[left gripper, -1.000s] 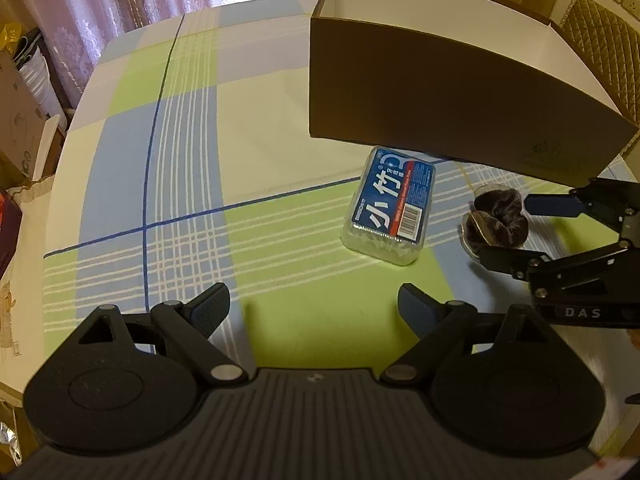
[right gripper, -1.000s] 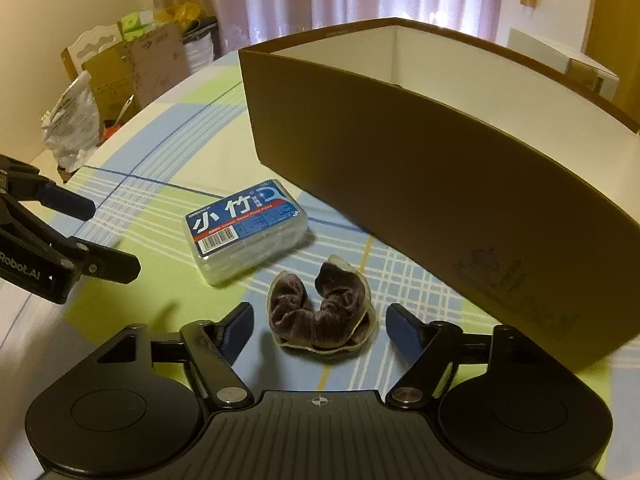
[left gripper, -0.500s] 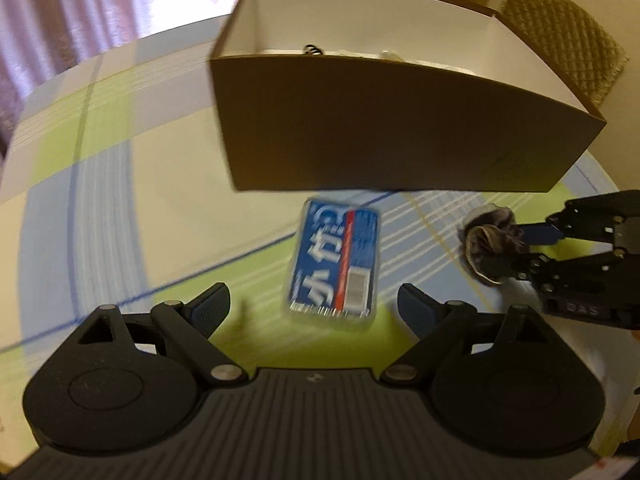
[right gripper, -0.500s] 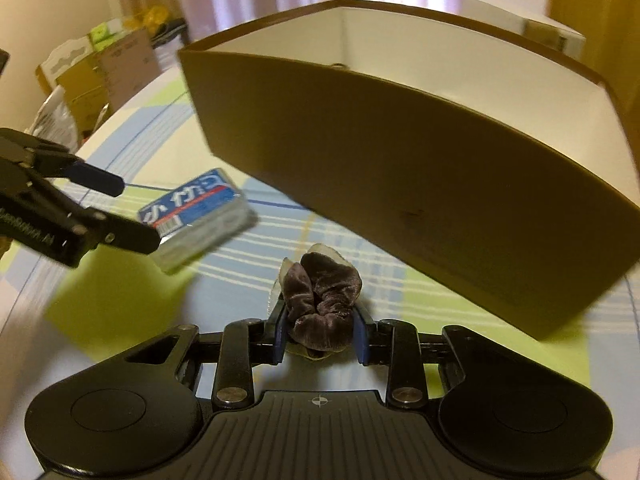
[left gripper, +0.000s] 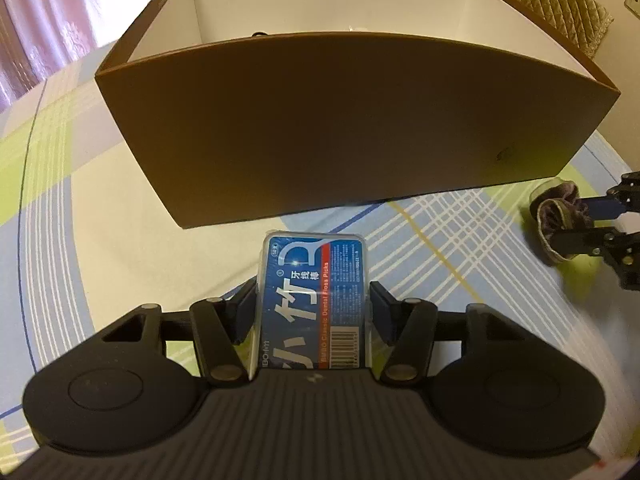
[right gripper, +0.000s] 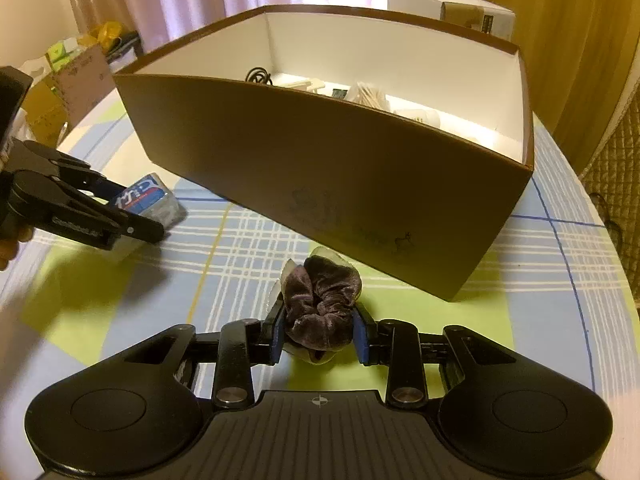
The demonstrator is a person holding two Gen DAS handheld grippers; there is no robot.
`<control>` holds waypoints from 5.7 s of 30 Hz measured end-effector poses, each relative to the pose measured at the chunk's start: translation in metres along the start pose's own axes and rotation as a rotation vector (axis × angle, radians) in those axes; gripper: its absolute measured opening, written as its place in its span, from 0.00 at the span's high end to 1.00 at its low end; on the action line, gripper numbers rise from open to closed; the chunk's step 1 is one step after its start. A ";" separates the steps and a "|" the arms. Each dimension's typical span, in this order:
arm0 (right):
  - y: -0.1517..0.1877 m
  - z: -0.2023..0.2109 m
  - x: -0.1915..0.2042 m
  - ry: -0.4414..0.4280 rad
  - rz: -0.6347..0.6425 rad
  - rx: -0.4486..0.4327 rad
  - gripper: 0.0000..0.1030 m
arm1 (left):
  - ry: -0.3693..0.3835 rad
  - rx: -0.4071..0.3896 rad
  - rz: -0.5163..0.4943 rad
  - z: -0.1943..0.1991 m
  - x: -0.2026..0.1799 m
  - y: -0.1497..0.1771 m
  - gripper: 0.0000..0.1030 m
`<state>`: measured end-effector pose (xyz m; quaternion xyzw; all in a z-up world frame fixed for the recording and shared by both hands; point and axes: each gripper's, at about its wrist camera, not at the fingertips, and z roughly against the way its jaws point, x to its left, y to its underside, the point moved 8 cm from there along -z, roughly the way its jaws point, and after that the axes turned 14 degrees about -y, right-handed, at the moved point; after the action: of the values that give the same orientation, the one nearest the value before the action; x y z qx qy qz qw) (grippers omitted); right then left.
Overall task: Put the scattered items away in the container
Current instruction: 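Grasp the blue floss-pick box with the left tool while the right tool grasps the brown scrunchie, then lift and carry the floss box and scrunchie over the box with both tools, then open both tools over the box releasing the floss box and scrunchie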
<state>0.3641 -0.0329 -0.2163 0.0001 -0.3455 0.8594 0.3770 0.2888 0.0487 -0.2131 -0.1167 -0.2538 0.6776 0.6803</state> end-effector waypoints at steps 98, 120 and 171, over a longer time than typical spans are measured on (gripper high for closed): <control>-0.167 0.070 -0.019 -0.094 0.205 -0.121 0.77 | -0.114 -0.265 0.056 0.097 0.013 -0.171 0.49; -0.156 -0.027 -0.042 -0.200 0.088 0.126 0.77 | -0.091 0.023 0.005 0.002 0.037 -0.148 0.49; -0.139 -0.020 -0.041 -0.176 -0.055 0.131 0.08 | -0.093 -0.037 -0.069 0.032 0.009 -0.144 0.14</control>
<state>0.4887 0.0182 -0.1597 0.1100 -0.3203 0.8660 0.3679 0.3964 0.0439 -0.1126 -0.0889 -0.3017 0.6537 0.6883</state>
